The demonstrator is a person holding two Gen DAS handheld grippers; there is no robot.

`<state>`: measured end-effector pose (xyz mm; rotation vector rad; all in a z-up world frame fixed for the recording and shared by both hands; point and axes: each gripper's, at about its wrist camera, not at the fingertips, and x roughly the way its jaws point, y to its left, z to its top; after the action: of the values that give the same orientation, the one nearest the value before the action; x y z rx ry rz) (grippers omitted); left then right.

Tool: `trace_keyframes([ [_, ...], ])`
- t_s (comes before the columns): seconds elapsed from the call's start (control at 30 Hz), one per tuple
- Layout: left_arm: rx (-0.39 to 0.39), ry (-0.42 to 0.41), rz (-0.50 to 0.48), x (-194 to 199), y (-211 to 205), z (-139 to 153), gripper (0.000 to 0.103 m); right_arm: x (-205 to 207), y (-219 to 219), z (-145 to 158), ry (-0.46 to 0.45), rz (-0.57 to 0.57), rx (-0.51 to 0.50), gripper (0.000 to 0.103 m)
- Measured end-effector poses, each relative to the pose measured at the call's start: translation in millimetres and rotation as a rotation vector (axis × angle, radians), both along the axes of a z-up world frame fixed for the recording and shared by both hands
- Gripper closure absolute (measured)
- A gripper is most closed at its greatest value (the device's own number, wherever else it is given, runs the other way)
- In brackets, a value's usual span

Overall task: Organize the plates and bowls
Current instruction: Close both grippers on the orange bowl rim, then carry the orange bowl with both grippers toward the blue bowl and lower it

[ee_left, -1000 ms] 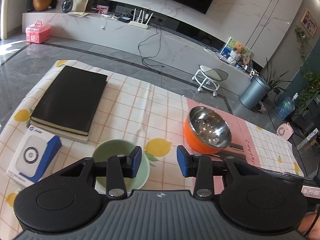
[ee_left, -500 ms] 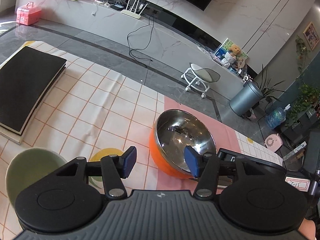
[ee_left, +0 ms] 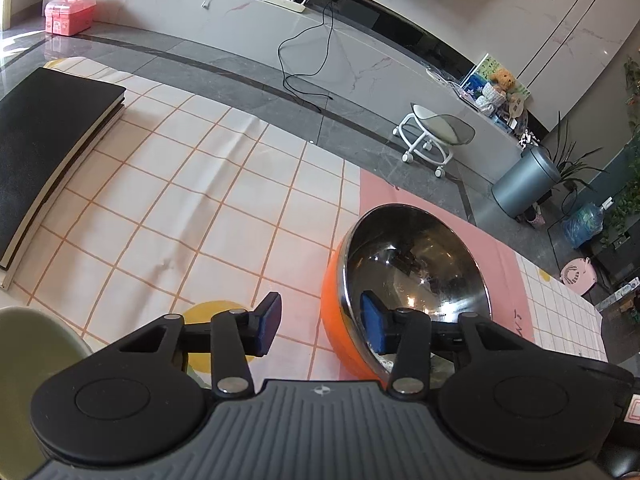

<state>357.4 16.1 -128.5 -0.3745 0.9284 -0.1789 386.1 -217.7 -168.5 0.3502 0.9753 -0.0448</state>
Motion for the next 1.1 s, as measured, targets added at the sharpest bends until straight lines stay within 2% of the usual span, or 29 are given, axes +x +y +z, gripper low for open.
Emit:
trace_keyframes([
  [0.17,0.011,0.026,-0.023,-5,-1,-4,0.072,-9,1,5,0.019,0.023,0.009,0.096],
  [0.27,0.058,0.039,-0.033,-13,-3,-5,0.086,-17,2,6,0.038,0.041,0.026,0.099],
  [0.43,0.07,0.06,-0.069,-34,0,2,0.09,-36,2,8,0.055,0.049,0.019,0.099],
  [0.63,0.086,0.053,-0.063,-79,4,37,0.091,-77,-2,30,0.05,0.054,0.06,0.099],
  [0.8,0.109,0.013,-0.062,-136,-1,76,0.093,-133,-12,59,0.012,0.048,0.121,0.098],
  [0.97,0.069,-0.023,-0.035,-196,-8,101,0.092,-198,-28,85,-0.034,0.052,0.163,0.098],
  [1.1,0.043,-0.029,-0.033,-237,-23,112,0.091,-249,-43,101,-0.053,0.061,0.154,0.098],
])
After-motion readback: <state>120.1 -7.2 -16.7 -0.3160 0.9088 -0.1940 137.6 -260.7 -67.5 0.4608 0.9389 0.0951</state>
